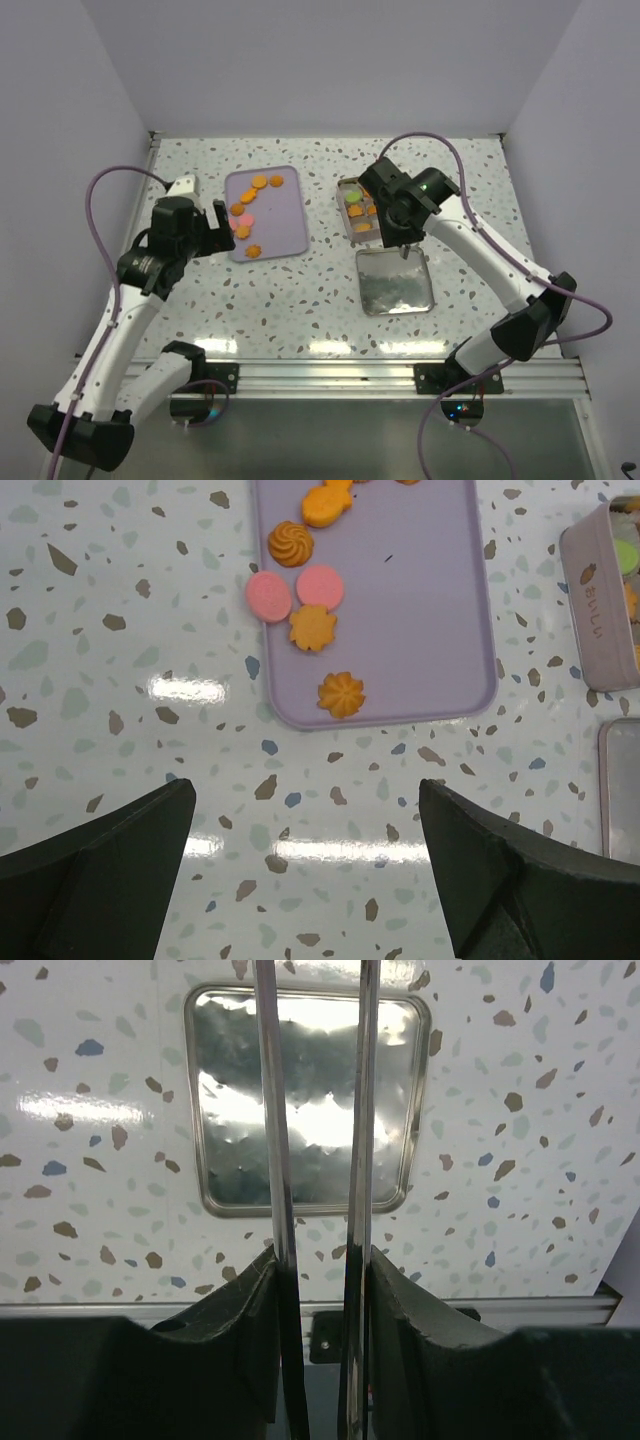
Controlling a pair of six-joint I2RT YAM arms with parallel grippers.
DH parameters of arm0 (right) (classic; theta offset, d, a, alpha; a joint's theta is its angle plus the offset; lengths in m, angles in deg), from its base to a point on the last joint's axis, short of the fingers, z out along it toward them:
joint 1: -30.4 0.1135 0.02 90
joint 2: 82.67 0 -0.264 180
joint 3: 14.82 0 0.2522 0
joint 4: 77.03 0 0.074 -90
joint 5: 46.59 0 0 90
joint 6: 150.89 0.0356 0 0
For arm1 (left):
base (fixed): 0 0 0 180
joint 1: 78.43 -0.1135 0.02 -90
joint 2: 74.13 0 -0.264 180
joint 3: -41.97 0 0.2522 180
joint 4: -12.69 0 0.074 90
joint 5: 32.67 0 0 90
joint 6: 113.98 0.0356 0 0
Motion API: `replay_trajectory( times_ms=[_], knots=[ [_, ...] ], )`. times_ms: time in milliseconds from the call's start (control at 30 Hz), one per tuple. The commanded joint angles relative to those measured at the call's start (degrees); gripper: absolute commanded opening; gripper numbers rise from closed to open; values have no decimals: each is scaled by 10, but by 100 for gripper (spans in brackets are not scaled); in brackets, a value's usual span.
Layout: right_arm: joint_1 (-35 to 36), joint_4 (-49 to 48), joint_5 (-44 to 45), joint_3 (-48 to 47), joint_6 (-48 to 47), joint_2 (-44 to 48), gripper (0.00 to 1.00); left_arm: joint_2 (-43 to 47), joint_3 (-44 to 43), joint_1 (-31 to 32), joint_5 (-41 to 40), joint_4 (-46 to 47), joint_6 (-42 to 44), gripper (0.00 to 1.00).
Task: Pack the cookies
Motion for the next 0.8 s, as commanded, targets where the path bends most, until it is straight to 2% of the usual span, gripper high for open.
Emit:
replay_trajectory(
  times_ms=[0,100,267,433,767],
  knots=[
    [-4,-15,-25,26,-3,6,35,-52,-4,-5,-6,74,-20,100],
    [-9,-22,-29,33,-10,-7,35,-99,-16,-28,10,112,-19,100],
    [-24,-32,-35,29,-28,-29,37,-181,-40,-118,83,181,-26,100],
    [-30,-29,-41,21,-39,-41,43,-258,-71,-130,82,220,-19,100],
    [-31,2,-46,-16,-44,-30,48,-384,-93,-145,69,277,4,100]
  ],
)
